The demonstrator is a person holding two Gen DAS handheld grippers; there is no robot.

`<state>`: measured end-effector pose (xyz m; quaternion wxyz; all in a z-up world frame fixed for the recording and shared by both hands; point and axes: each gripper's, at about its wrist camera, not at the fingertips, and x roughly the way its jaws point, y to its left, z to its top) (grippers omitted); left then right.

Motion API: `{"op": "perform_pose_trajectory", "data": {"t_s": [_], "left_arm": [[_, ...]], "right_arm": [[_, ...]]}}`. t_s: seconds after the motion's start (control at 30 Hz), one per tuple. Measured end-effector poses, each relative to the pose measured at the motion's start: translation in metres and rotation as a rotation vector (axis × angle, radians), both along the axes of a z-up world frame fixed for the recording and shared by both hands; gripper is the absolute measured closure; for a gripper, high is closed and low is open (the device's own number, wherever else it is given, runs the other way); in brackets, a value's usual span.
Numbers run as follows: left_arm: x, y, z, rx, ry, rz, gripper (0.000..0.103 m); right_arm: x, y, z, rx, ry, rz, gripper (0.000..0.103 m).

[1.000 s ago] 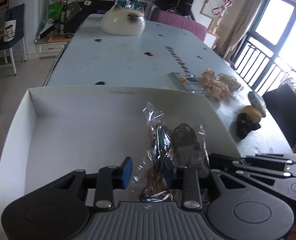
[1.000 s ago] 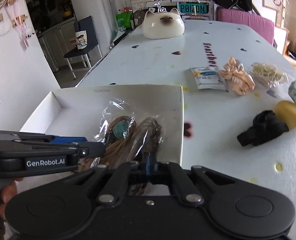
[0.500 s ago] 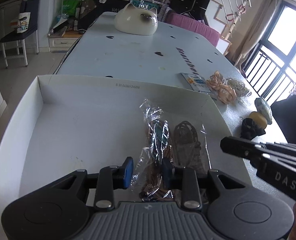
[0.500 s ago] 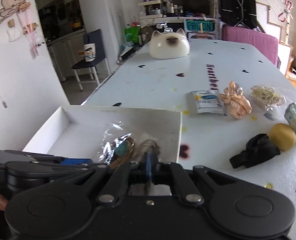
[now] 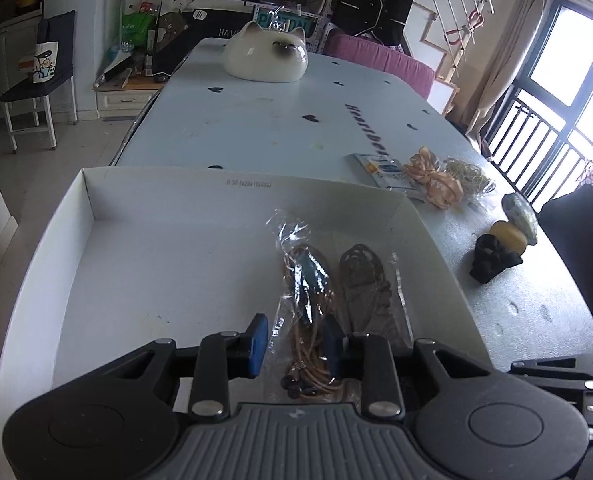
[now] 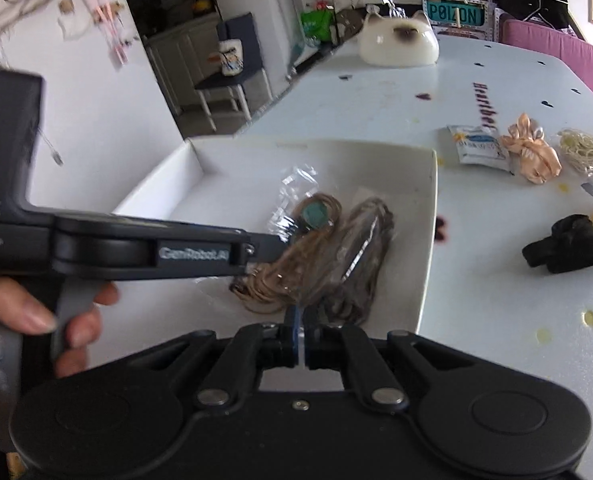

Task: Organize soft objects
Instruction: 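Lower the bagged cord into the white box and open the left tool, then withdraw the left tool from the box toward the peach scrunchie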

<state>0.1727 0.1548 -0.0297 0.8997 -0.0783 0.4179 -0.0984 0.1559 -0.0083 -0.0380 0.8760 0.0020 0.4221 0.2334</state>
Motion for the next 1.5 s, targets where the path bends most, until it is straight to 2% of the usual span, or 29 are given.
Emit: {"op": "perform_pose_trajectory", "data": {"t_s": [0.17,0.47,0.57,0.6,0.67,0.83,1.0,1.1,1.2,1.27,1.37,1.5], "left_arm": [[0.003,0.005,-0.009,0.015,0.021,0.018,0.073],[-0.002,0.001,0.002,-0.018,0.001,0.004,0.074],[-0.005,-0.002,0.003,-0.012,-0.001,-0.005,0.069],[-0.006,-0.003,0.004,-0.008,-0.002,-0.006,0.06],[-0.008,-0.003,0.006,0.003,-0.011,0.004,0.051],[-0.017,-0.001,0.015,0.023,-0.042,0.023,0.05],[-0.029,0.0,0.026,0.046,-0.068,0.024,0.042],[-0.038,-0.001,0.031,0.06,-0.088,0.024,0.033],[-0.046,-0.003,0.036,0.079,-0.11,0.024,0.023],[-0.052,-0.003,0.04,0.091,-0.127,0.026,0.017],[-0.06,-0.003,0.044,0.096,-0.144,0.032,0.009],[-0.069,-0.002,0.051,0.111,-0.163,0.039,0.001]], "right_arm": [[0.005,0.002,-0.005,-0.074,-0.058,-0.062,0.101],[-0.002,-0.019,0.015,0.027,-0.092,-0.09,0.095],[-0.008,-0.026,0.022,0.039,-0.119,-0.098,0.092],[-0.008,-0.027,0.024,0.04,-0.127,-0.101,0.092],[-0.012,-0.032,0.027,0.048,-0.137,-0.107,0.092],[-0.016,-0.043,0.031,0.063,-0.148,-0.119,0.088],[-0.022,-0.05,0.034,0.055,-0.177,-0.124,0.074],[-0.028,-0.056,0.036,0.055,-0.2,-0.127,0.055],[-0.034,-0.062,0.039,0.048,-0.221,-0.145,0.042],[-0.037,-0.066,0.04,0.044,-0.237,-0.164,0.03],[-0.041,-0.071,0.042,0.039,-0.256,-0.181,0.021],[-0.044,-0.079,0.045,0.017,-0.281,-0.217,0.015]]}}
